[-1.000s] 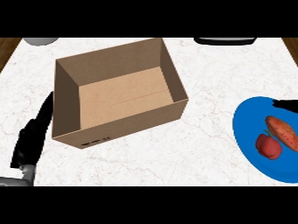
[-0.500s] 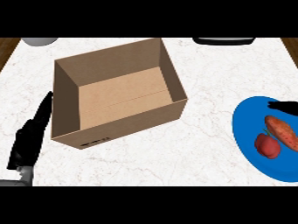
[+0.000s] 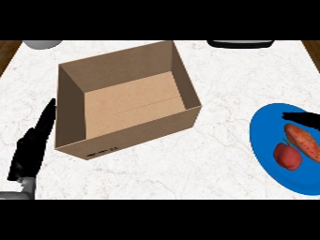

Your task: Pick the sweet potato from the plate and place it in the cardboard box

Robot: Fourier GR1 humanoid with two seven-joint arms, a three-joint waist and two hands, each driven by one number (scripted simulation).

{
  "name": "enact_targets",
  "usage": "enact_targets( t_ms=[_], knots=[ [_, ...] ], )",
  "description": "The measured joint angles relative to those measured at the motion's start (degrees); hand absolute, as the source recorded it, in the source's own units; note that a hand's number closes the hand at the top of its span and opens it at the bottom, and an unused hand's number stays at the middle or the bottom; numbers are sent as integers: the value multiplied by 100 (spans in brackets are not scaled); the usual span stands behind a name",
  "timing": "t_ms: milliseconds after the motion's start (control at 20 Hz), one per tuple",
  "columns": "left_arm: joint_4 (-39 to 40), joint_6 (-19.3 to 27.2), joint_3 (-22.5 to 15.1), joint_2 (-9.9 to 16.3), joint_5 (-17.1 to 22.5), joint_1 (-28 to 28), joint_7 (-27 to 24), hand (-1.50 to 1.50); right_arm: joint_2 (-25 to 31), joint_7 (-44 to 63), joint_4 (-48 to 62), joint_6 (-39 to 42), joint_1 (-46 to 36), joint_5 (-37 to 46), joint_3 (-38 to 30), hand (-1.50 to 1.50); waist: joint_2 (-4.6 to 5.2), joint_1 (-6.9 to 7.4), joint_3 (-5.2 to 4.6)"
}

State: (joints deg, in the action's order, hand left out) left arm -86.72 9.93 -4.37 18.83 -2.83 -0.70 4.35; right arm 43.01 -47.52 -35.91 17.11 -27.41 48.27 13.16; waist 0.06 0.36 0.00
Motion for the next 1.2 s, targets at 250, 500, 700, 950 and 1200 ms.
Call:
enact_targets(
  t_ms=[250,500,700,950,1200],
  knots=[
    [-38,-71,47,-124,-134,80,-1,0,-85,-160,299,-194,-69,326,-21,-150,0,7,1],
    [38,-67,64,-292,-291,2,-13,0,-233,-189,413,-148,-120,465,-71,150,-5,3,-6],
    [20,-200,197,-263,-245,17,-39,0,-328,-368,520,-678,-122,485,-283,150,-4,11,-6],
    [-11,-278,258,-300,-281,35,-7,0,-373,-518,541,-1167,-90,421,-591,150,-2,1,0],
    [-98,-355,152,-358,-319,-181,135,0,-966,-303,445,-1297,-959,590,-480,150,58,259,11]
  ],
)
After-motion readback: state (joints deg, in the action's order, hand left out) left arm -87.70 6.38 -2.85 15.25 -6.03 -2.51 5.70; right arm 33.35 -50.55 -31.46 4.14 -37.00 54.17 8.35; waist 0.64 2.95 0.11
